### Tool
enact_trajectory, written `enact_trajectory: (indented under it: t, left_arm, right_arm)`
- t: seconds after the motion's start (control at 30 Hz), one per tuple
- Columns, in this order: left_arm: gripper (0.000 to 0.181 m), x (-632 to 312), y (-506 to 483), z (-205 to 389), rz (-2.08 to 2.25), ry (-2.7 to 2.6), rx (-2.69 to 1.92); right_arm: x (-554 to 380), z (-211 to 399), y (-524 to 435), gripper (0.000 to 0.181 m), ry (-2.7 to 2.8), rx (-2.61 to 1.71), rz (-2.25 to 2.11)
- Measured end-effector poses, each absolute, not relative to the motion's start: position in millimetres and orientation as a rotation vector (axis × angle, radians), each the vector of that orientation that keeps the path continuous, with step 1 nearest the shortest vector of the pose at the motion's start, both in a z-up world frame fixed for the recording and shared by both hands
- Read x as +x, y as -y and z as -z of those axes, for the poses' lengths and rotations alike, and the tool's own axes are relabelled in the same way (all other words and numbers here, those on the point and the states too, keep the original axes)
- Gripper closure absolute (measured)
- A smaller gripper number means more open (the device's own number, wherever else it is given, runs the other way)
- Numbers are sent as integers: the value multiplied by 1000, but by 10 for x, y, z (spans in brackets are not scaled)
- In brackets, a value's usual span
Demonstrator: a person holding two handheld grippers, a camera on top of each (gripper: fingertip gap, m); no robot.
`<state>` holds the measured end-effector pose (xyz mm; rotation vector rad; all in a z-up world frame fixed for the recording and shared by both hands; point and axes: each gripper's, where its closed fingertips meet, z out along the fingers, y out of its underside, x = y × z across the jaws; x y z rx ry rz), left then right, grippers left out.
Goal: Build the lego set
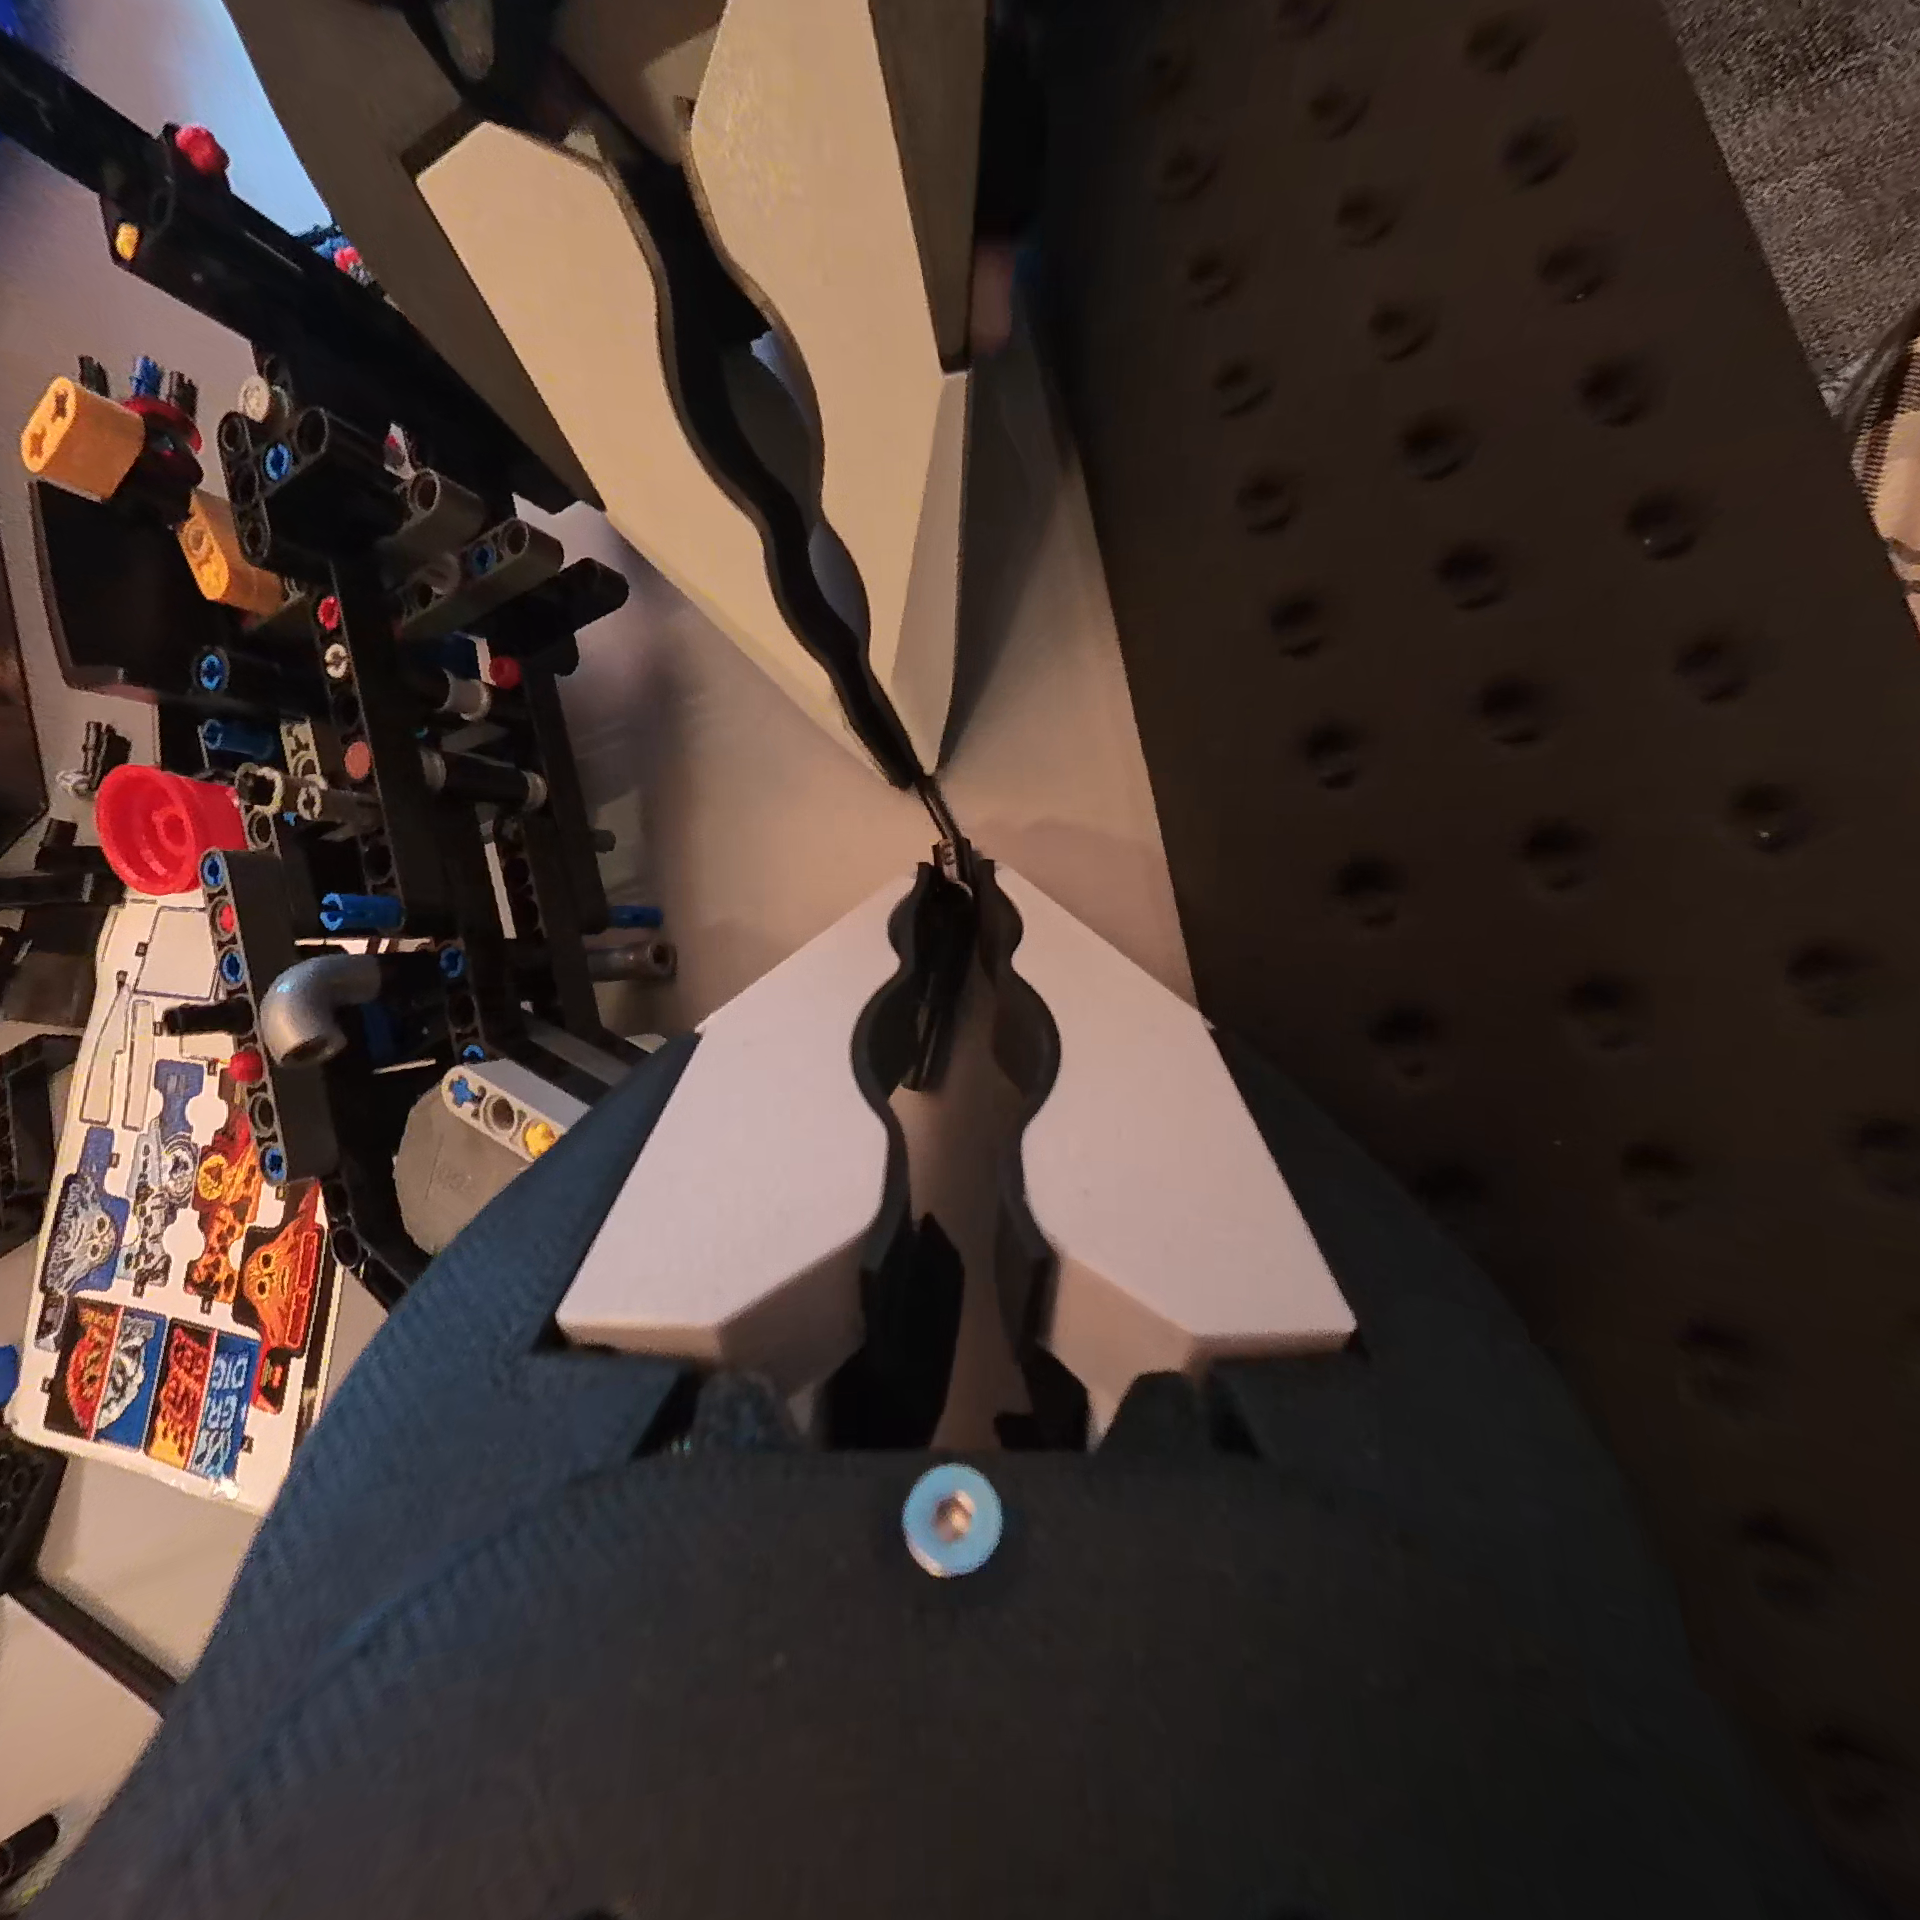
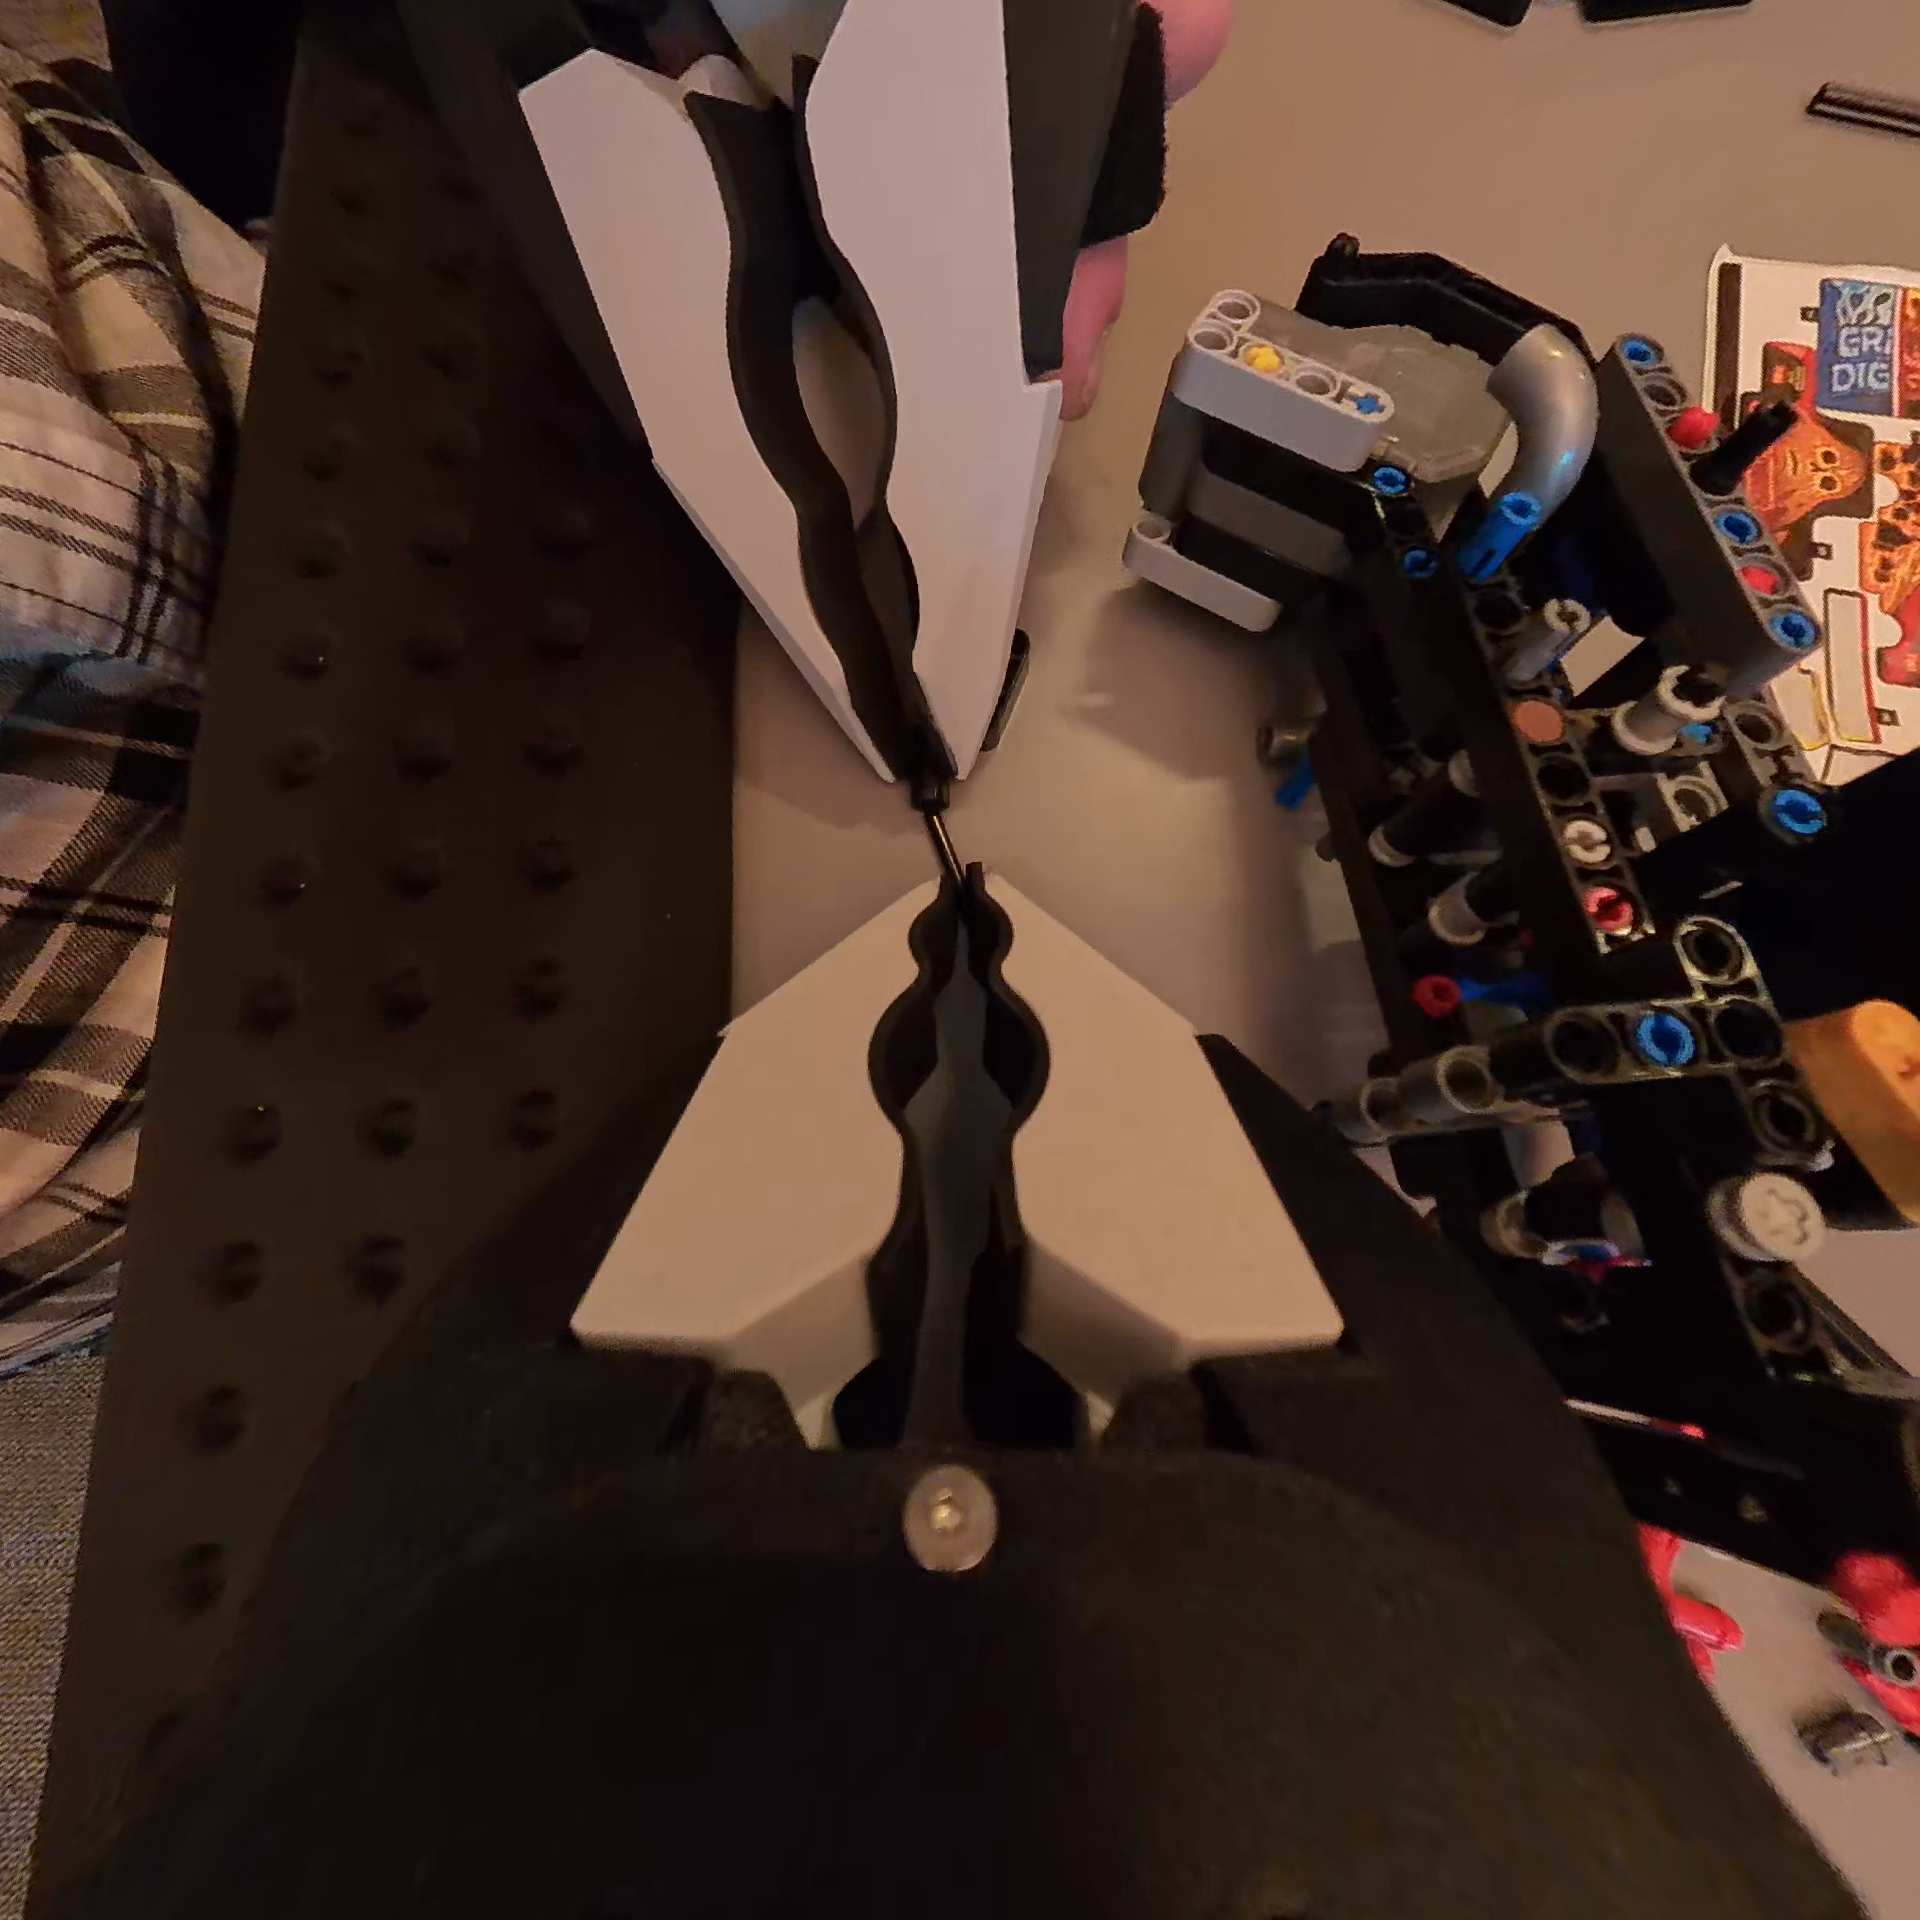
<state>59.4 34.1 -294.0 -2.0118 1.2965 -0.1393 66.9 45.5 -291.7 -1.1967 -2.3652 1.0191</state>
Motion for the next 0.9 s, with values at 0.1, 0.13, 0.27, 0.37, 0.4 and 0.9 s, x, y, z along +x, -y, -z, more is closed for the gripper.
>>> enact_trajectory:
  t: [0.1,0.13,0.27,0.37,0.4,0.9]
  left_arm:
    - [175,593,-340,2939,137,-1289,-2019]
    - [175,592,-340,2940,135,-1287,-2020]
    - [175,593,-345,2939,130,-1275,-2025]
    - [175,590,-344,2940,133,-1271,-2027]
    - [175,589,-344,2939,133,-1271,-2027]
    - [161,671,-383,2900,115,-1235,-2061]
  right_arm:
    - [662,2915,-453,181,2355,-1197,-1022]
    - [659,2913,-454,181,2351,-1200,-1026]
    - [632,2889,-450,181,2325,-1200,-1040]
    - [633,2894,-454,181,2327,-1197,-1041]
    - [631,2892,-465,181,2322,-1199,-1039]
    - [635,2906,-505,181,2344,-1208,-1036]
